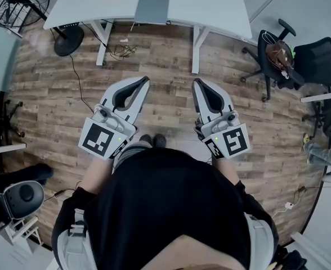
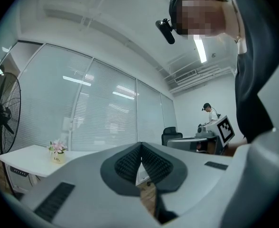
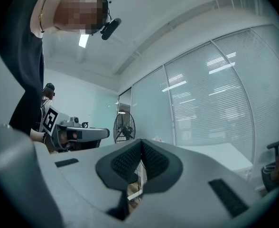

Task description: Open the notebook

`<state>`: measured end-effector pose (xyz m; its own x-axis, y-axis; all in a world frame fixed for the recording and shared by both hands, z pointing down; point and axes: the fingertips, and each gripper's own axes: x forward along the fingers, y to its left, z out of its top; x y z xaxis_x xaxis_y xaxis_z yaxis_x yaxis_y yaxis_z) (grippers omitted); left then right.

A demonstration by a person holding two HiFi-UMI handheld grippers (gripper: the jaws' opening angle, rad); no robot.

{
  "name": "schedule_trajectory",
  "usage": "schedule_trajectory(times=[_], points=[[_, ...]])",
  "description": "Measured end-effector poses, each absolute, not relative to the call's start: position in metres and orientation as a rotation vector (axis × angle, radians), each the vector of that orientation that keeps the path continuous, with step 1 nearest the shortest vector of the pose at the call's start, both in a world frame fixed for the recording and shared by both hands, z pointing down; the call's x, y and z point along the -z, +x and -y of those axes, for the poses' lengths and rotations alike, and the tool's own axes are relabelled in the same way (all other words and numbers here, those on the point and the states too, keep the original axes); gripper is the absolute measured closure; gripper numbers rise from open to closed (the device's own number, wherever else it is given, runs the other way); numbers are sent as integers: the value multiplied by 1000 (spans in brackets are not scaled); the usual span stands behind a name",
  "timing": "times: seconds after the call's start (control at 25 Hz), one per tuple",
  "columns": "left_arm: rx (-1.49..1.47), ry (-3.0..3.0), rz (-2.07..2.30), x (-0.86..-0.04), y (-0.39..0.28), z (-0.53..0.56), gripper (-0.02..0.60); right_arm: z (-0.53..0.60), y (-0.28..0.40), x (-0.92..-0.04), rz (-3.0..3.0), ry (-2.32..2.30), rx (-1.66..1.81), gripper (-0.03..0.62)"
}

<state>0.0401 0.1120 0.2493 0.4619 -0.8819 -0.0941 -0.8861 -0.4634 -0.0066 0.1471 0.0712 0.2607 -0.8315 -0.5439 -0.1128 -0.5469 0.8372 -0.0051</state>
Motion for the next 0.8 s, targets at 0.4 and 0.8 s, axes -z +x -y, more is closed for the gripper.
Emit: schedule_trajectory(times=[0.4,0.8], points=[[-60,-2641,-1663,-266,37,-117,569,-69,142,-263,-2916,-797,-15,589],[-72,-2649,-1604,-265,26,-78,569,-36,134,-264,-2890,-851,-34,589]])
